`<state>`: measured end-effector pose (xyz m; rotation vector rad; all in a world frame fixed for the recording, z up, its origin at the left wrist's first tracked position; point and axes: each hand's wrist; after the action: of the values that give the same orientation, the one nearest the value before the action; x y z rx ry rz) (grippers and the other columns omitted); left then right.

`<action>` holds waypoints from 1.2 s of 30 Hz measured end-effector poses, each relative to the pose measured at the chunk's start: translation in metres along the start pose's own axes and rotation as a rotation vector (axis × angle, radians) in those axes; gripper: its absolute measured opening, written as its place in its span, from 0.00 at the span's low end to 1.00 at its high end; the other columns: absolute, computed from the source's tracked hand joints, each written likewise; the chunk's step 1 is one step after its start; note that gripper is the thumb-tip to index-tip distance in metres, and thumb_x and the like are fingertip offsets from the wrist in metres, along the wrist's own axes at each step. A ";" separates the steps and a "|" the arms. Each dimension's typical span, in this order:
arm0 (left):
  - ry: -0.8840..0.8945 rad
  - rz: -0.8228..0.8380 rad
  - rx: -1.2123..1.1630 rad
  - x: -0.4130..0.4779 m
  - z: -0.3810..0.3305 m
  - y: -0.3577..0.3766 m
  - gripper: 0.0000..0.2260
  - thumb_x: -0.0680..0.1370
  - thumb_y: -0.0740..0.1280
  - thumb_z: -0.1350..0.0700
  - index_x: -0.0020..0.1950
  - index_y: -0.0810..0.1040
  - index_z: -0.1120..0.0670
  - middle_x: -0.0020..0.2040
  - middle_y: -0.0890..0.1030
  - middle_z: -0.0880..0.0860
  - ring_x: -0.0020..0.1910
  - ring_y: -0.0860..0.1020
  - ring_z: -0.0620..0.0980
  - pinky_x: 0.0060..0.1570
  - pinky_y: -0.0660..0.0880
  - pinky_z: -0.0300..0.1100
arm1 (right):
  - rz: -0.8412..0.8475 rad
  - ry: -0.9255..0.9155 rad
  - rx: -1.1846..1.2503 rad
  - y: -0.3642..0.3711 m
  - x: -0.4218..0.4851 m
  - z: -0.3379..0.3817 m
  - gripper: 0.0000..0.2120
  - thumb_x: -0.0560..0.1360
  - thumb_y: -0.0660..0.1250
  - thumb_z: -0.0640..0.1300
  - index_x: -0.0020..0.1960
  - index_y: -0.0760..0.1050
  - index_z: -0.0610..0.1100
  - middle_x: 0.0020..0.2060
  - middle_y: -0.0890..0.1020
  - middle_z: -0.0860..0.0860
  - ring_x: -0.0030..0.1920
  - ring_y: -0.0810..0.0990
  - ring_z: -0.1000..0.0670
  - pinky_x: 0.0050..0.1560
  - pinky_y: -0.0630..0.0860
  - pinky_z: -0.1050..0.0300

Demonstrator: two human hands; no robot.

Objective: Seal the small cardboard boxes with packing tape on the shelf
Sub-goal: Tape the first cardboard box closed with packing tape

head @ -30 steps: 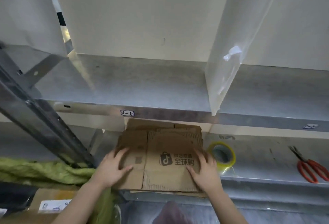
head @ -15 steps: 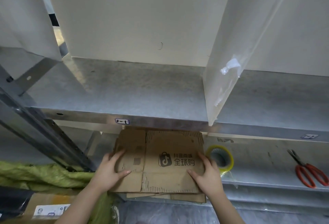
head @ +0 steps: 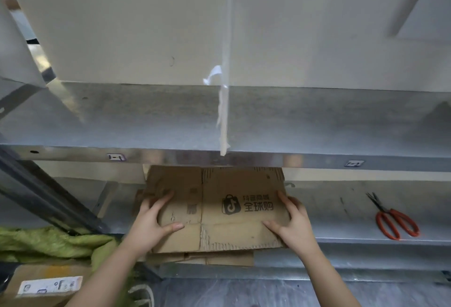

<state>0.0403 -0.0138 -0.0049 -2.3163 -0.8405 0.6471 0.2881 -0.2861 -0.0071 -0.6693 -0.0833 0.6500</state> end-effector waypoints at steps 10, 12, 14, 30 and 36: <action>0.022 -0.055 -0.054 -0.025 -0.090 0.132 0.38 0.66 0.78 0.43 0.72 0.64 0.36 0.71 0.60 0.50 0.68 0.63 0.47 0.70 0.62 0.47 | 0.062 -0.012 -0.079 -0.126 0.007 -0.090 0.43 0.66 0.80 0.47 0.76 0.63 0.51 0.72 0.63 0.44 0.73 0.62 0.46 0.72 0.58 0.60; 0.022 -0.053 -0.085 -0.034 -0.113 0.161 0.38 0.66 0.77 0.43 0.72 0.63 0.36 0.69 0.60 0.48 0.64 0.61 0.43 0.70 0.62 0.46 | 0.074 -0.012 -0.111 -0.158 0.007 -0.111 0.43 0.66 0.80 0.48 0.76 0.63 0.52 0.72 0.63 0.44 0.74 0.62 0.46 0.73 0.59 0.57; 0.023 -0.048 -0.109 -0.041 -0.133 0.185 0.39 0.66 0.77 0.42 0.73 0.63 0.36 0.69 0.59 0.47 0.64 0.60 0.42 0.71 0.62 0.48 | 0.069 -0.012 -0.126 -0.182 0.007 -0.129 0.43 0.65 0.80 0.49 0.76 0.63 0.52 0.73 0.63 0.45 0.73 0.62 0.46 0.72 0.60 0.57; 0.074 0.092 -0.005 -0.014 -0.255 0.296 0.43 0.66 0.76 0.39 0.73 0.53 0.32 0.77 0.50 0.53 0.75 0.59 0.58 0.72 0.62 0.54 | -0.111 0.104 -0.037 -0.289 0.007 -0.229 0.46 0.64 0.81 0.43 0.76 0.60 0.54 0.73 0.60 0.47 0.73 0.63 0.48 0.71 0.60 0.56; 0.038 0.093 -0.076 -0.017 -0.276 0.322 0.50 0.60 0.74 0.32 0.75 0.49 0.35 0.77 0.50 0.51 0.75 0.59 0.56 0.71 0.61 0.52 | -0.123 0.038 0.024 -0.307 0.018 -0.243 0.55 0.62 0.81 0.38 0.76 0.51 0.57 0.70 0.57 0.50 0.69 0.65 0.47 0.68 0.65 0.51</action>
<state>0.3272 -0.3267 -0.0179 -2.4400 -0.7554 0.6184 0.5324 -0.5924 -0.0170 -0.6483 -0.0811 0.5187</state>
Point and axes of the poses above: each hand's wrist, its own x-axis towards the middle knuckle, its own y-axis out of the palm, z = x × y
